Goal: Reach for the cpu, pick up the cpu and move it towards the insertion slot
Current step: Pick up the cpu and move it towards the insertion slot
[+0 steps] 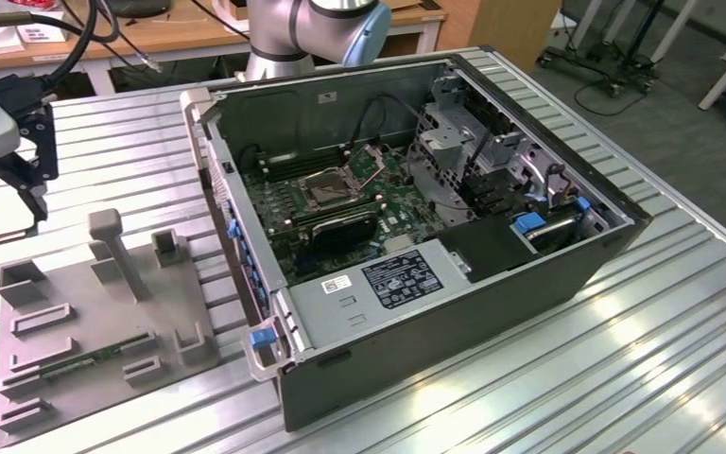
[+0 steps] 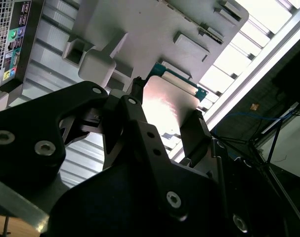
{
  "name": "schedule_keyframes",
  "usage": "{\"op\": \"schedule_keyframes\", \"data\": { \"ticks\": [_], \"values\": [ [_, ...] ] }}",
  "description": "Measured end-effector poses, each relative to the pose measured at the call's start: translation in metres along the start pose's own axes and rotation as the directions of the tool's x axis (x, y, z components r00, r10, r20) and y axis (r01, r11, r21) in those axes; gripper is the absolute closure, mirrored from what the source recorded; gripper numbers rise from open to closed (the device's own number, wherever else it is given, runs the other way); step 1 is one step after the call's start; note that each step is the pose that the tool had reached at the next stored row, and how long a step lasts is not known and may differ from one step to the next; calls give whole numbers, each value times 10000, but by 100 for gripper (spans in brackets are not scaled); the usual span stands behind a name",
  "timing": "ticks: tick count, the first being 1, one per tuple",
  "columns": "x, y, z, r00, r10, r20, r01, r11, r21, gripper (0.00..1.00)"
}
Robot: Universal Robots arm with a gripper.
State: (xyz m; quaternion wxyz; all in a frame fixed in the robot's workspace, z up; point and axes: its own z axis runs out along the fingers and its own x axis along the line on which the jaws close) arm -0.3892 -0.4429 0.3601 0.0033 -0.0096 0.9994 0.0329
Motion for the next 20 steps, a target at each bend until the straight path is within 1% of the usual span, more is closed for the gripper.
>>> {"op": "schedule_keyframes", "data": {
  "ticks": [3, 11, 14, 20],
  "values": [
    [0, 0, -3, 10000, 0, -1, 0, 10000, 1, 46],
    [0, 3, -42, 10000, 0, 0, 0, 10000, 0, 46],
    [-1, 3, -44, 10000, 0, -1, 0, 10000, 1, 46],
    [-31, 2, -44, 10000, 0, -2, 0, 10000, 1, 46]
  ]
}}
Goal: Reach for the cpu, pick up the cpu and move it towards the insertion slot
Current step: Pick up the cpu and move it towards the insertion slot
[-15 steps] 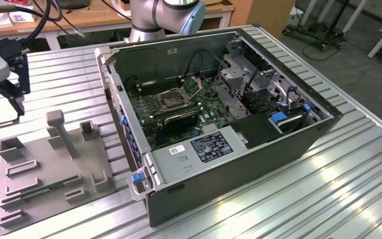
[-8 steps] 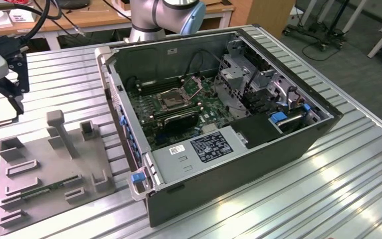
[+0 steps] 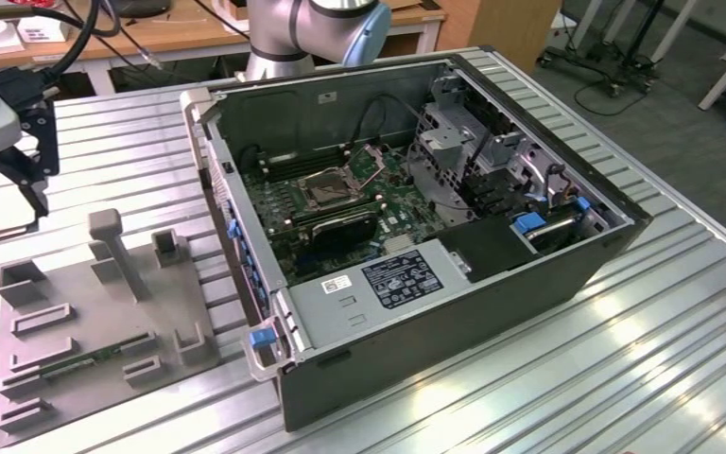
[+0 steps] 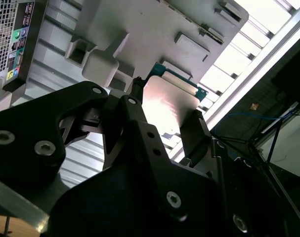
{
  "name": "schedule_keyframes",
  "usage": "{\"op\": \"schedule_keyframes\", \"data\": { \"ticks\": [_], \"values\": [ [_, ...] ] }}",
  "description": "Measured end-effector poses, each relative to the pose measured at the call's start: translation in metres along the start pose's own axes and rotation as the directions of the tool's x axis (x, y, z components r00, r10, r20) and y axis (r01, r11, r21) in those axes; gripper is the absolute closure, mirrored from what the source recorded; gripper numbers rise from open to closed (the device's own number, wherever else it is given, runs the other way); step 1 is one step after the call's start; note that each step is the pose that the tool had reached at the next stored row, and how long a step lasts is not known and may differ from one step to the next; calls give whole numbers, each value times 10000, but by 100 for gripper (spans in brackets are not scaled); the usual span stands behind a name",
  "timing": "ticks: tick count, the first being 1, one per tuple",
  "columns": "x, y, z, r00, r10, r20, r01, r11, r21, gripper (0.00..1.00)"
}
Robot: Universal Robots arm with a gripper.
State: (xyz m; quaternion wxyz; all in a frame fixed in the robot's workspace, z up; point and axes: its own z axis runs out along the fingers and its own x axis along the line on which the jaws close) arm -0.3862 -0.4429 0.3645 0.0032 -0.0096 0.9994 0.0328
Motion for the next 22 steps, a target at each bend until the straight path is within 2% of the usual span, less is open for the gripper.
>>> {"op": "schedule_keyframes", "data": {
  "ticks": [11, 22],
  "values": [
    [-112, -2, 1, 10000, 0, 0, 0, 10000, -3, 46],
    [-283, -5, 2, 10000, 0, 1, 0, 10000, -3, 46]
  ]
}}
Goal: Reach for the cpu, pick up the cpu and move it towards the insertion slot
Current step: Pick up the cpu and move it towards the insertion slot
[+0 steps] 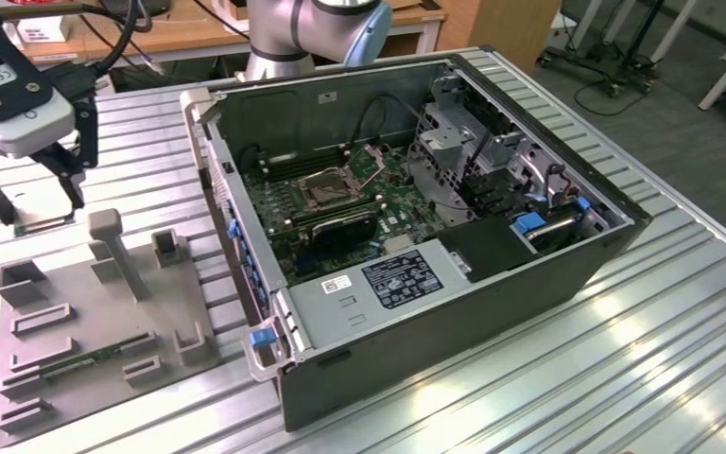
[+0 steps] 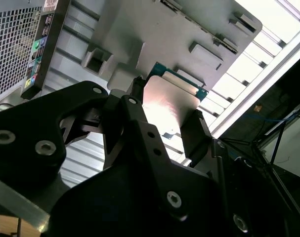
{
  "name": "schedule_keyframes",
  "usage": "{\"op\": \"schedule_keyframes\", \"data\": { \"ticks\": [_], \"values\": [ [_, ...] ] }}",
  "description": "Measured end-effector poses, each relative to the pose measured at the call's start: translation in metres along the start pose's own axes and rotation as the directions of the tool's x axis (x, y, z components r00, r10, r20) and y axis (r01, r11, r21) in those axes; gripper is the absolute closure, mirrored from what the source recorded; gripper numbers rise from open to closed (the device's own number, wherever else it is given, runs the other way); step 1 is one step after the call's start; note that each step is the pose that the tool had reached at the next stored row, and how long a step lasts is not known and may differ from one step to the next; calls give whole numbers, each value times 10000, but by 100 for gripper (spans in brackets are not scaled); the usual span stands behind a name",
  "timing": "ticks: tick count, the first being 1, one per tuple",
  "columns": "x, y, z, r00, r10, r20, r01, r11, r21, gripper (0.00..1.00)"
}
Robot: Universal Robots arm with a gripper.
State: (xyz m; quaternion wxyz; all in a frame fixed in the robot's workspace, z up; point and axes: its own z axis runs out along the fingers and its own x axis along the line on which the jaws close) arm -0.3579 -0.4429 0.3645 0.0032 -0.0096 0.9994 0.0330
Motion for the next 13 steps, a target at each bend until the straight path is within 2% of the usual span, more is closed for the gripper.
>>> {"op": "schedule_keyframes", "data": {
  "ticks": [13],
  "values": [
    [-328, -6, 2, 10000, 0, 0, 0, 10000, 0, 46]
  ]
}}
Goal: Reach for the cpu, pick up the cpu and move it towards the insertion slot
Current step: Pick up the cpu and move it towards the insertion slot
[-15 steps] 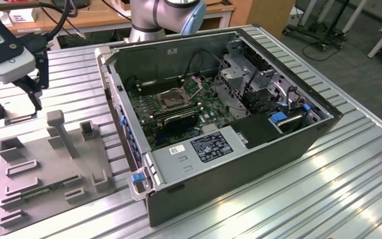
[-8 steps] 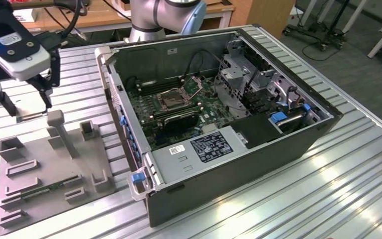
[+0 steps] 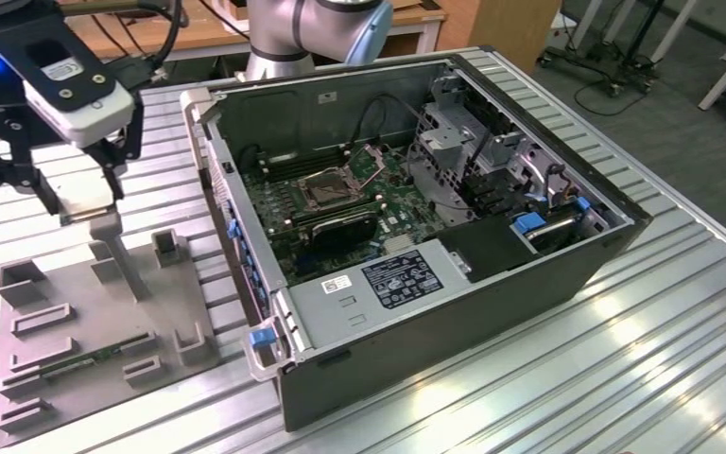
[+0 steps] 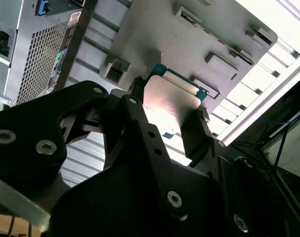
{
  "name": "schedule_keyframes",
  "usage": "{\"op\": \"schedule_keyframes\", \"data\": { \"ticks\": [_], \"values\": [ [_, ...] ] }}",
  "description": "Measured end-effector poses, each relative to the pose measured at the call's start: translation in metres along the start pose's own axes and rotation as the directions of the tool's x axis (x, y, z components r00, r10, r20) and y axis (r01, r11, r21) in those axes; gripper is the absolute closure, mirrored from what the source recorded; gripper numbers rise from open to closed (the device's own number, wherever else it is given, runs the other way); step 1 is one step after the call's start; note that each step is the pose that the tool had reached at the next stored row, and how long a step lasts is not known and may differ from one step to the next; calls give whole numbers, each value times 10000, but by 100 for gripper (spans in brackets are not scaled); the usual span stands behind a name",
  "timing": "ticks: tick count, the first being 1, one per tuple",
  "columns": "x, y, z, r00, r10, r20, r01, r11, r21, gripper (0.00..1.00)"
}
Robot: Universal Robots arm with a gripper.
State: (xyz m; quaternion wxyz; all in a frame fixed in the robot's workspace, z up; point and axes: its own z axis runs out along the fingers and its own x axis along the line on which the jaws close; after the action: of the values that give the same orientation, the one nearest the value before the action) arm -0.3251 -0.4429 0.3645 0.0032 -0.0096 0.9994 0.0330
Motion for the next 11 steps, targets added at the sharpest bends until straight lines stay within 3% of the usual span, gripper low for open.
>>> {"op": "schedule_keyframes", "data": {
  "ticks": [11],
  "values": [
    [-199, -4, 1, 10000, 0, 0, 0, 10000, 0, 46]
  ]
}}
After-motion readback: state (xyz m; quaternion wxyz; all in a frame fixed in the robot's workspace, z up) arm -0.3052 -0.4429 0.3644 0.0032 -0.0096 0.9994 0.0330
